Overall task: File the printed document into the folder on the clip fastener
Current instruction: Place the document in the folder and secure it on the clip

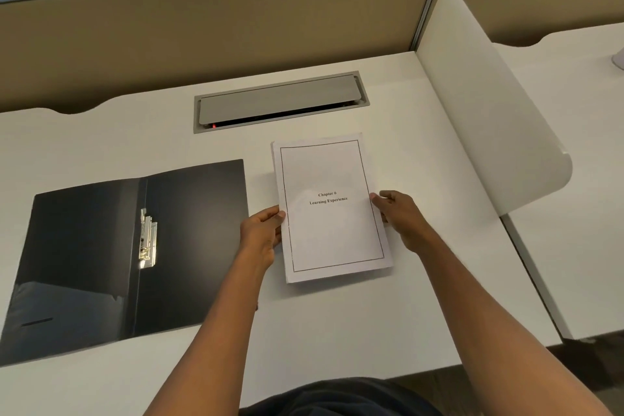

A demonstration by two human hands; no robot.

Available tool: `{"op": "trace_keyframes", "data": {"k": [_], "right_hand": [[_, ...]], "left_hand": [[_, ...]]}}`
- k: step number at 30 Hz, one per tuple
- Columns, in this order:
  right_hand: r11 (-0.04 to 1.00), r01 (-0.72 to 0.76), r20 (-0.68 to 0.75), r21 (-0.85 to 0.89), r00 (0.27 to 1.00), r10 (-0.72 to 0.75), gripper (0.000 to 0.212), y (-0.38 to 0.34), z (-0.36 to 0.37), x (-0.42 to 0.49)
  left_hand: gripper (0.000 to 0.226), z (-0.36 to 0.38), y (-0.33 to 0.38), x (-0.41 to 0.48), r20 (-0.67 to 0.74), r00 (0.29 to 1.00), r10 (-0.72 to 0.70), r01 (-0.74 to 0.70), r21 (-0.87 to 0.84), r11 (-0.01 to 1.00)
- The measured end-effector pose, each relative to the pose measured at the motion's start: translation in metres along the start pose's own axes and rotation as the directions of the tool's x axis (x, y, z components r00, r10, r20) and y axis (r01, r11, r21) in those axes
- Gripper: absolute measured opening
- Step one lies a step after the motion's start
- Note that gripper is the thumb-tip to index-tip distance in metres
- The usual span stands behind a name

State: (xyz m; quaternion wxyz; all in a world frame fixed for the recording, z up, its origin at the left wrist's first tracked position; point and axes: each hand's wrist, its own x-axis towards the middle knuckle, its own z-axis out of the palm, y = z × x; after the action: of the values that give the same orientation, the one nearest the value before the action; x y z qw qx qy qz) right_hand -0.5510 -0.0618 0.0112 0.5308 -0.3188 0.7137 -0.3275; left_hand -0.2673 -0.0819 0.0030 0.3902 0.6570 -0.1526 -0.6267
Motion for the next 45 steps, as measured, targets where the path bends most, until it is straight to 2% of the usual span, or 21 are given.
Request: {"op": "trace_keyframes", "data": {"k": [3,7,11,13,20,22,26,29,34,36,40,45], "right_hand": [[0.999,0.03,0.1,0.032,0.994,-0.034,0.017,-0.009,0.022,-0.009],[0.998,0.053,0.11,0.046,0.992,-0.058,0.037,-0.019,0.062,-0.021],[0.996,0.078,0.148,0.037,0.986,-0.083,0.018,-0.025,0.108,-0.03],[0.996,0.081,0.167,0.041,0.982,-0.087,0.022,-0.026,0.131,-0.033],[0.995,0.044,0.212,0.084,0.975,-0.061,0.013,-0.03,0.204,-0.044],[0.995,0.033,0.217,0.099,0.975,-0.054,0.01,-0.03,0.22,-0.045],[0.995,0.03,0.204,0.098,0.978,-0.05,0.01,-0.031,0.246,-0.045],[0.996,0.019,0.186,0.09,0.982,-0.036,0.008,-0.03,0.26,-0.044],[0.996,-0.001,0.157,0.086,0.988,-0.012,0.008,-0.031,0.275,-0.041],[0.997,-0.005,0.146,0.075,0.989,-0.006,0.008,-0.031,0.278,-0.039],[0.998,-0.01,0.124,0.058,0.992,0.003,0.013,-0.03,0.278,-0.035],[0.998,-0.018,0.105,0.059,0.994,0.011,0.008,-0.032,0.273,-0.035]], "left_hand": [[0.02,-0.025,0.01,0.003,-0.002,1.0,0.007,-0.007,0.003,1.0],[0.014,-0.063,0.024,0.004,-0.013,0.999,0.031,-0.031,0.022,0.999],[0.013,-0.11,0.042,0.0,-0.043,0.995,0.089,-0.085,0.086,0.993],[0.014,-0.135,0.051,-0.001,-0.049,0.992,0.114,-0.107,0.126,0.986],[0.016,-0.212,0.075,0.001,-0.092,0.972,0.216,-0.192,0.22,0.956],[0.017,-0.231,0.082,0.003,-0.14,0.94,0.312,-0.256,0.315,0.914],[0.027,-0.267,0.095,0.012,-0.187,0.84,0.51,-0.328,0.573,0.751],[0.036,-0.287,0.102,0.024,-0.139,0.867,0.478,-0.301,0.619,0.726],[0.032,-0.3,0.108,0.045,-0.04,0.917,0.396,-0.282,0.638,0.717],[0.038,-0.3,0.109,0.052,-0.018,0.931,0.364,-0.267,0.645,0.716],[0.045,-0.299,0.106,0.059,0.024,0.938,0.346,-0.284,0.627,0.725],[0.047,-0.298,0.103,0.06,0.054,0.937,0.346,-0.298,0.643,0.706]]}}
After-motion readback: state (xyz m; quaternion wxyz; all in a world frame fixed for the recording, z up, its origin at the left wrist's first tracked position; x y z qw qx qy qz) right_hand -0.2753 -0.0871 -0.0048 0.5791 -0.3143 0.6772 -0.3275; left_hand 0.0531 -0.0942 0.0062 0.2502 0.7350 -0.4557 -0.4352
